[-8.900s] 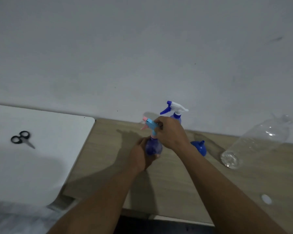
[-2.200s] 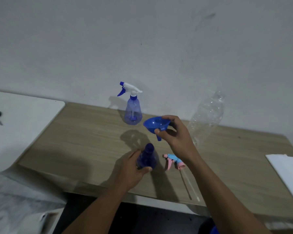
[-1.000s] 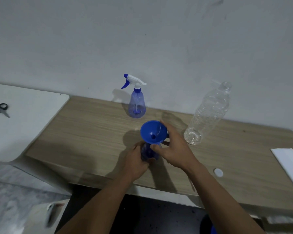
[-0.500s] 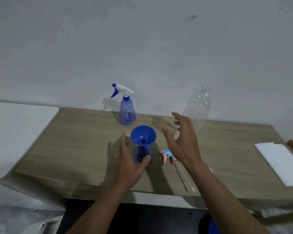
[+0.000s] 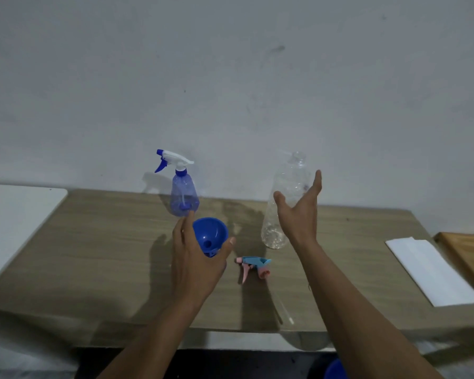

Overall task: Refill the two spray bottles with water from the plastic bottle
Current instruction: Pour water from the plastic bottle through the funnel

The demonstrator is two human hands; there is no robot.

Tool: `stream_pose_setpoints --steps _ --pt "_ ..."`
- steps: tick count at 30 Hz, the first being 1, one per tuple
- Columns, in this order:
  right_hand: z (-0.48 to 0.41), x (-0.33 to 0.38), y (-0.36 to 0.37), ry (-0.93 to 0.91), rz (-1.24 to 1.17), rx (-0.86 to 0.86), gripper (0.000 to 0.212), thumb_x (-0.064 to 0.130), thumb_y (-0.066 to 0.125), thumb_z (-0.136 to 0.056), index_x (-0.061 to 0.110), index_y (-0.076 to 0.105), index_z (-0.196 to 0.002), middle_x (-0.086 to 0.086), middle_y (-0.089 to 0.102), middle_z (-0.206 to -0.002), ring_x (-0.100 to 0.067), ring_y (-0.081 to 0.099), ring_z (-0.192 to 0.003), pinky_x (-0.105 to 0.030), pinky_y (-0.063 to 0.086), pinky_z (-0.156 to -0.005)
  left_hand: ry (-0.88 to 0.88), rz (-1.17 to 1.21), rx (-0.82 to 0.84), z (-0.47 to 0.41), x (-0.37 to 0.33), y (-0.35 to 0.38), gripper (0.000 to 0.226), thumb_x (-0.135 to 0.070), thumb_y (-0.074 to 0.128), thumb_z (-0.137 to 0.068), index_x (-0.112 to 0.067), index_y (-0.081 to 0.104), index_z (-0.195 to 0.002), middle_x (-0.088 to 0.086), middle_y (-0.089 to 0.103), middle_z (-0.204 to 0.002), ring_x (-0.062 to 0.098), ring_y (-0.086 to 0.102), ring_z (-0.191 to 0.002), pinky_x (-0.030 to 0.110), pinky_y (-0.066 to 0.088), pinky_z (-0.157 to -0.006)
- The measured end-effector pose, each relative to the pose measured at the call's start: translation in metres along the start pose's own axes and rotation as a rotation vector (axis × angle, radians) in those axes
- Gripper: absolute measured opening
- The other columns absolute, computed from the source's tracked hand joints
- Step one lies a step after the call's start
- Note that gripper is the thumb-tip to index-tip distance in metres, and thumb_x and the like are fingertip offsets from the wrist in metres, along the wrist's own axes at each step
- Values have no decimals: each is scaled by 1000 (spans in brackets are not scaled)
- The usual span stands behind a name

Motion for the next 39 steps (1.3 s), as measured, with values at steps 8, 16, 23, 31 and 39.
stream_pose_setpoints --steps 8,16,23,31,39 --pt "3 -9 2 7 -31 31 87 45 87 -71 33 30 -136 -1 43 -131 -16 50 -119 -33 46 -92 -4 -9 27 -6 5 -2 73 -51 66 -84 -26 36 -145 -10 42 -137 12 49 -120 29 42 -86" --pt "5 0 4 -92 -6 207 97 51 76 -81 42 10 -152 -1 51 -128 -14 56 -114 -30 46 -89 -58 -15 117 -10 13 4 67 -66 67 -74 -22 54 -122 -1 56 -117 10 58 -105 23 46 -81" --pt "-4 42 -16 -281 117 187 97 48 76 -83 38 11 -154 -5 45 -145 -14 51 -126 -27 44 -94 14 32 145 -12 -4 -11 34 -37 78 -73 -32 58 -101 -5 58 -107 3 60 -88 17 46 -68" --pt "2 90 -34 -587 548 336 94 51 67 -89 52 -3 -152 -1 37 -146 -21 61 -102 -33 51 -73 40 110 215 -16 -11 -26 44 -22 84 -69 -42 50 -90 -7 61 -101 7 61 -82 14 46 -69" --pt "21 96 -27 -726 872 527 86 47 62 -94 52 -3 -149 -8 38 -147 -28 62 -106 -40 56 -76 43 129 256 -21 0 -32 43 -33 84 -65 -41 58 -98 -16 64 -98 1 61 -89 28 53 -82"
Point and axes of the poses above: each hand's wrist, its own z-axis away from the middle knuckle, its own y-axis out of the palm, x = y × z, the point moved 3 cm from there along -z, towards the middle knuckle
